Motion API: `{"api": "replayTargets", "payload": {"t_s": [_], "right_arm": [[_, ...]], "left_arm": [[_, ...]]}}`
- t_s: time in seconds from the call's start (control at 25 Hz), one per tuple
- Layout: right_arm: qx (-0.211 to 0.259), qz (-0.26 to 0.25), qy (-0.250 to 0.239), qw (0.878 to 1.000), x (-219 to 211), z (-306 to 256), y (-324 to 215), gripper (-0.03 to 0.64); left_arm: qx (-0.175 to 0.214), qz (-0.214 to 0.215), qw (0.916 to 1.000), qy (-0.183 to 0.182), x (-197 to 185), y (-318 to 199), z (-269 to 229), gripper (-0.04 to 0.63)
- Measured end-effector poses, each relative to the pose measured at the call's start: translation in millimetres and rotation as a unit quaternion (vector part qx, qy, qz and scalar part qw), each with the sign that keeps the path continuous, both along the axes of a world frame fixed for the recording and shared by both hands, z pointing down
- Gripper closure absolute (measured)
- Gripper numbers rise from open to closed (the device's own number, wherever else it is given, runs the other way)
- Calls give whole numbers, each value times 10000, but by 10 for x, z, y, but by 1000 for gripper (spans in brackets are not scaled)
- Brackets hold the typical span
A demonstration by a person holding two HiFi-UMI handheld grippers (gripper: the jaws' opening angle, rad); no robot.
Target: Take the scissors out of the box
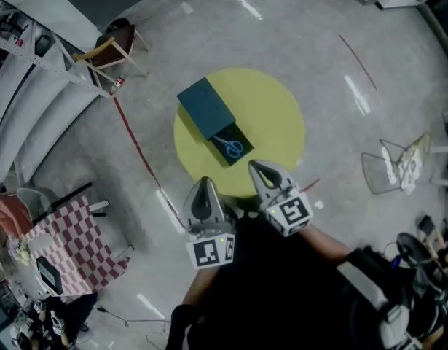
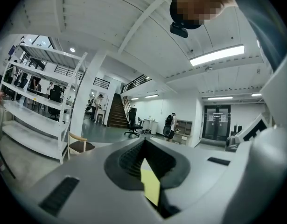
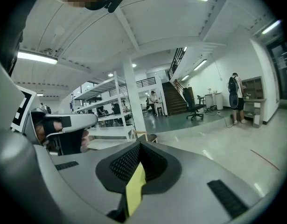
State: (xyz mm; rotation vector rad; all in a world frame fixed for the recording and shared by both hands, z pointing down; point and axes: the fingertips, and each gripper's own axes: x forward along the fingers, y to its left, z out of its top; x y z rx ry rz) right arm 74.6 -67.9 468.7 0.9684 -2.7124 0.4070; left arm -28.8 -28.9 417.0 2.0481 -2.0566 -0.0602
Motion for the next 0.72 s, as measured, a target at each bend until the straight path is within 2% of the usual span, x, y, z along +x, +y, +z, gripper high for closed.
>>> {"api": "replayTargets", "payload": {"t_s": [0.2,0.4,0.72], "right_arm": [[-79,-6,101,9999,-86,99,-187,620],[-152,67,271,9995,-179,259,-333,620],[-499,21,876,9949,-345,775,-548,618]], "left_arm": [[73,-40,10000,-6,-99,-182,-58,597],[74,139,9999,-22,-197,-365,-45,597],[110,410,9991,67,-336,-686,-40,597]]}}
